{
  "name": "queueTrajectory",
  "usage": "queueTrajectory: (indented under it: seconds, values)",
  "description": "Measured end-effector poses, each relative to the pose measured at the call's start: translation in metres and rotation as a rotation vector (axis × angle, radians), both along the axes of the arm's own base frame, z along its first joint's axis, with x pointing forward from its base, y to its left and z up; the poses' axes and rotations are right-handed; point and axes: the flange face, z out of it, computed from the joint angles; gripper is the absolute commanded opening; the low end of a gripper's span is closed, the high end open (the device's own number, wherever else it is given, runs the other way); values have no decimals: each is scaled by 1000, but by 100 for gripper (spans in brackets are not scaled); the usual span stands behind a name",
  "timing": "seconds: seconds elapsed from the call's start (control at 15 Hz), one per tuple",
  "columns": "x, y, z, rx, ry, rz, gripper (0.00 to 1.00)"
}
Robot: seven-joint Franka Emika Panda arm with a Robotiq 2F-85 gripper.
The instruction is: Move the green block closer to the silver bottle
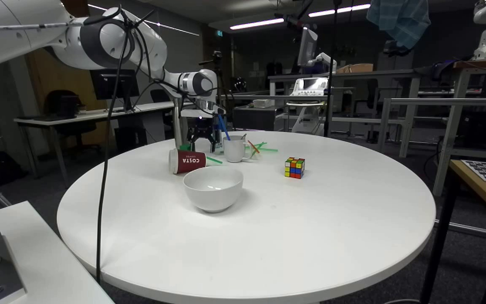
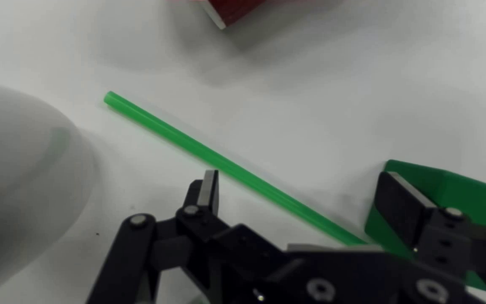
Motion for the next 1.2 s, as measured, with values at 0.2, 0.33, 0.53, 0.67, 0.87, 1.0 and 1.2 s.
queueTrajectory:
  seconds: [0.2, 0.33, 0.53, 0.67, 0.87, 1.0, 1.2]
  values:
    - [-1, 7, -1, 9, 3, 11, 100]
    - [-2, 12, -1, 11, 4, 21, 100]
    - [-4, 20, -2, 14, 7, 37, 100]
    - [-5, 26, -2, 17, 7, 49, 100]
    - [-7, 36, -1, 19, 13, 70, 100]
    - [-9, 41, 0, 19, 22, 79, 100]
    - [-9, 45, -1, 17, 32, 85, 100]
